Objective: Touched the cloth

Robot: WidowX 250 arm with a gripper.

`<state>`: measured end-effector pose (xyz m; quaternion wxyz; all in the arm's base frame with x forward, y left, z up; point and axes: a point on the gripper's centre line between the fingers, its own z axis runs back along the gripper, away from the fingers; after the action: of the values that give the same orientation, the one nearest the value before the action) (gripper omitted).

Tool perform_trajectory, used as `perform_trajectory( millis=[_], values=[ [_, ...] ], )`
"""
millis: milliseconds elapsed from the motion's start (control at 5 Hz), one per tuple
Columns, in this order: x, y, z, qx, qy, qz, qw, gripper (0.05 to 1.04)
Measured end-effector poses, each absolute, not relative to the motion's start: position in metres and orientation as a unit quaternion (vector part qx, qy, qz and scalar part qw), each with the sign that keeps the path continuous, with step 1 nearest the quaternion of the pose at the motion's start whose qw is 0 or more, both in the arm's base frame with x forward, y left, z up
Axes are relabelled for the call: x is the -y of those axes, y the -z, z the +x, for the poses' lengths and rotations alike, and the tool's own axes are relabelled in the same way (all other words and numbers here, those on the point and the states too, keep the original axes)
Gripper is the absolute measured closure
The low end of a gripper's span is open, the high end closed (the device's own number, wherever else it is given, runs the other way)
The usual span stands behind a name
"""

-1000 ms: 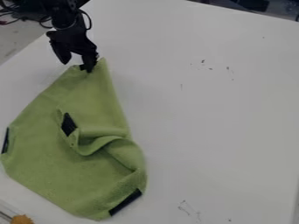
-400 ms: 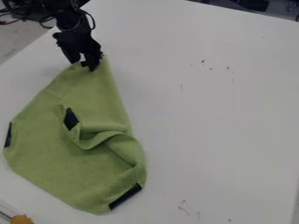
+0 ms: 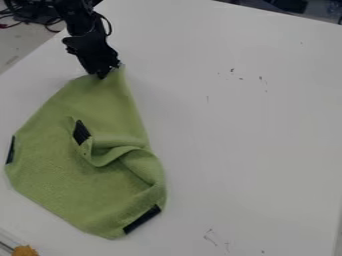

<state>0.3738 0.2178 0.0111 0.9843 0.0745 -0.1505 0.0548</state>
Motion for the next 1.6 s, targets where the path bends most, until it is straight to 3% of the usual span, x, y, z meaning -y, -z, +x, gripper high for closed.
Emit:
perform_trajectory(
  millis=[200, 400, 600, 800, 1200, 1600],
  values=[
    [-0.215, -0.021, 0.365, 0.152, -0.058, 0.089, 0.983, 0.996],
    [-0.202, -0.066, 0.366, 0.193, -0.058, 0.126, 0.971, 1.029],
    [-0.175, -0.102, 0.349, 0.235, -0.081, 0.153, 0.957, 1.030],
    [-0.143, -0.122, 0.305, 0.271, -0.116, 0.165, 0.941, 1.030],
    [-0.107, -0.098, 0.215, 0.284, -0.146, 0.147, 0.936, 1.030],
    [-0.096, -0.090, 0.202, 0.269, -0.149, 0.131, 0.942, 1.008]
  ],
)
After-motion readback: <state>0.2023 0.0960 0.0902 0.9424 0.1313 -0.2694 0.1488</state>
